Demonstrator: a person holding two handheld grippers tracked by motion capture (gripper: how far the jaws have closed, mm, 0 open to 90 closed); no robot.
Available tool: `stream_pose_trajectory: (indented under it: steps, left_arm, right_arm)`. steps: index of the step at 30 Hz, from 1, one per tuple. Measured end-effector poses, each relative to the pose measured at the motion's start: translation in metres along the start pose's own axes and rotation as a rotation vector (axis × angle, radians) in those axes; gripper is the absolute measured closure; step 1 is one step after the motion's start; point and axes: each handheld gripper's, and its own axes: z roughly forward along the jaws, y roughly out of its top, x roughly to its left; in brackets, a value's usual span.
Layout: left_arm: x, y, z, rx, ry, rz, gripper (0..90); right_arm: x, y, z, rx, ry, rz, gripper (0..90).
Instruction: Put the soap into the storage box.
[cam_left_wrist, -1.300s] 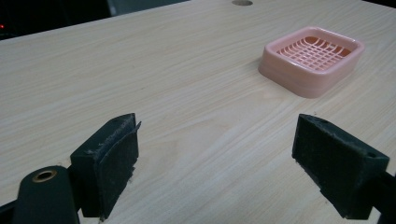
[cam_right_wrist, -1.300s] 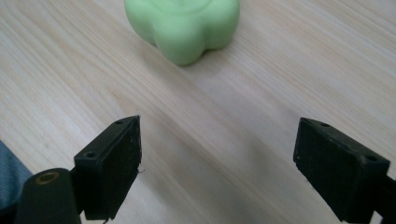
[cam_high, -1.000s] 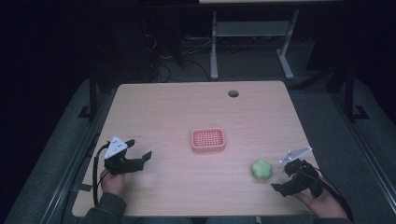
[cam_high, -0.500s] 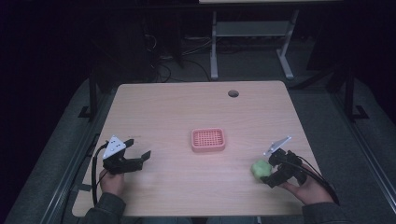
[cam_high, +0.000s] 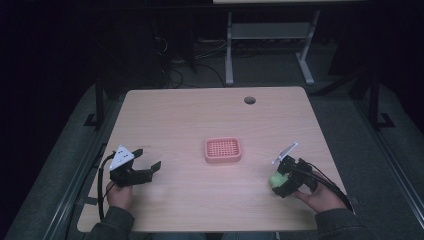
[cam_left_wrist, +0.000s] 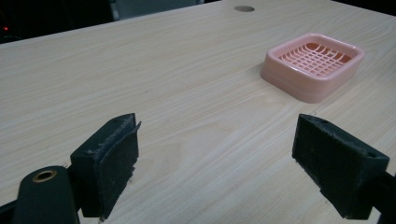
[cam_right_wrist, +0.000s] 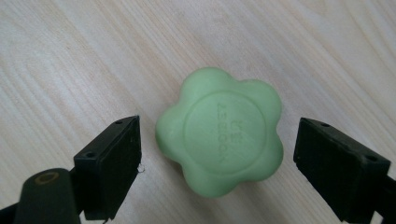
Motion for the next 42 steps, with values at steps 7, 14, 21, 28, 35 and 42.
stream_pose_trajectory:
  steps: [7, 14, 21, 28, 35, 42]
  left_arm:
    - [0.000, 0.000, 0.000, 0.002, 0.000, 0.001, 14.0]
    - [0.000, 0.000, 0.000, -0.001, 0.000, -0.003, 14.0]
    - [0.000, 0.000, 0.000, -0.005, -0.001, -0.004, 14.0]
    - [0.000, 0.000, 0.000, -0.006, -0.001, -0.004, 14.0]
    - [0.000, 0.000, -0.001, -0.009, -0.001, -0.009, 14.0]
    - [0.001, 0.000, -0.002, -0.007, -0.001, -0.007, 14.0]
  right_arm:
    - [0.000, 0.005, 0.007, 0.030, 0.000, -0.012, 14.6]
    - [0.001, 0.012, 0.016, 0.079, -0.011, -0.032, 18.0]
    - [0.001, 0.012, 0.022, 0.098, -0.014, -0.032, 23.6]
    - [0.000, 0.012, 0.022, 0.100, -0.013, -0.030, 24.6]
    - [0.000, 0.014, 0.021, 0.113, -0.006, -0.048, 25.2]
    - [-0.002, 0.013, 0.020, 0.103, 0.026, -0.031, 25.4]
